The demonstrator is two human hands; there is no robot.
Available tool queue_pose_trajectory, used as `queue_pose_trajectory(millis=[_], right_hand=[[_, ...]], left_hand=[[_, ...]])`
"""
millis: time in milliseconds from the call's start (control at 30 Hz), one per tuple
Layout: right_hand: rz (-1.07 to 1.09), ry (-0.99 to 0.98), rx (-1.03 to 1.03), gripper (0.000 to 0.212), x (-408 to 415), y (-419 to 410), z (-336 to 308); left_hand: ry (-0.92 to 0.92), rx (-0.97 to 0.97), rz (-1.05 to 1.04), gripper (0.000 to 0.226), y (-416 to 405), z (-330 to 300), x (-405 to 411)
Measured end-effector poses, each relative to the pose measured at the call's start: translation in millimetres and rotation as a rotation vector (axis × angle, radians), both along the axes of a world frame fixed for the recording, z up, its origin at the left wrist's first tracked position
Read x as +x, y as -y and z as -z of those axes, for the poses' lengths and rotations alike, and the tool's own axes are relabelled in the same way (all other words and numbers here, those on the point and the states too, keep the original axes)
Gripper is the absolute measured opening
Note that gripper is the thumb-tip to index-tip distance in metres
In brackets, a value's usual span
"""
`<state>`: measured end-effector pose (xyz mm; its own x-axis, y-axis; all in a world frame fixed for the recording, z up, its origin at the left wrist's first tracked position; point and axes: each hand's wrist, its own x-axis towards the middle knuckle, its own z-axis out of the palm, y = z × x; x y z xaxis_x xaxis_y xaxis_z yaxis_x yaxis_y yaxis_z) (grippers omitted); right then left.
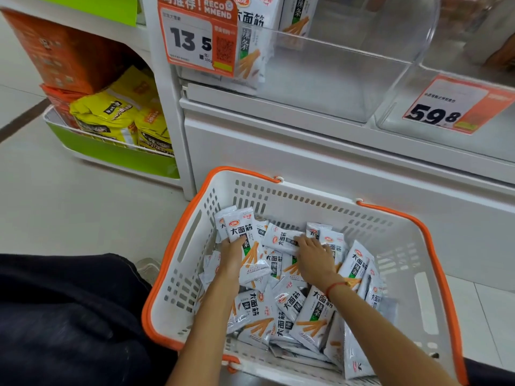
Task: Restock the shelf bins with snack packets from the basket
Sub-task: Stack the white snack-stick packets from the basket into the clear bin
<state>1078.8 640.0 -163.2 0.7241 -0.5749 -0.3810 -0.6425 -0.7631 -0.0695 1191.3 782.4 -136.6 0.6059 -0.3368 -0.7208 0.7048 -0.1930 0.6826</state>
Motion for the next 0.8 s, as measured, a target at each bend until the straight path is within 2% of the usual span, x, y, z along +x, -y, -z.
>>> queue_pose_trajectory(millis=[100,167,233,300,433,467,567,633,700,800], right_hand=[[0.027,0.077,0.019,0.04,4.7,-4.4,-1.4],[0.147,0.055,0.166,0.05,8.5,-4.0,-7.1],[0.2,0.031,0.293,0.042,8.7,-1.7,-11.4],[0.189,0.031,0.39,0.045,4.8,3.7,-15.6],[0.283,0.21,0.69,0.052,-9.2,21.1,-41.4],[0.333,0.276,0.766,0.046,-13.1,23.8,-52.1],[0.518,0.399,1.105,0.008,-20.4,25.1,-81.9],[0.536,0.426,1.281,0.018,-19.7,21.3,-91.1],[0.524,0.425,1.32,0.017,-13.8,12.0,-88.3],[0.483,0.41,1.129,0.016,-2.5,-9.3,-78.3]], left_hand=[[-0.001,-0.018,-0.024,0.025,-0.7,0.2,1.7],[-0.014,-0.022,-0.017,0.018,-2.3,-0.7,1.7],[-0.021,-0.045,-0.002,0.017,-4.1,0.4,1.0],[-0.025,-0.049,0.01,0.018,-6.6,1.1,1.3],[0.023,-0.046,0.044,0.022,-11.9,-2.4,0.4],[0.034,-0.044,0.049,0.024,-12.2,-2.2,0.0],[0.047,-0.033,0.078,0.025,-8.7,-7.0,-2.5],[0.05,-0.016,0.11,0.024,-3.1,-9.2,-4.2],[0.05,-0.043,0.143,0.019,1.3,-13.5,-8.2],[0.029,-0.085,0.162,0.02,3.4,-18.5,-15.9]])
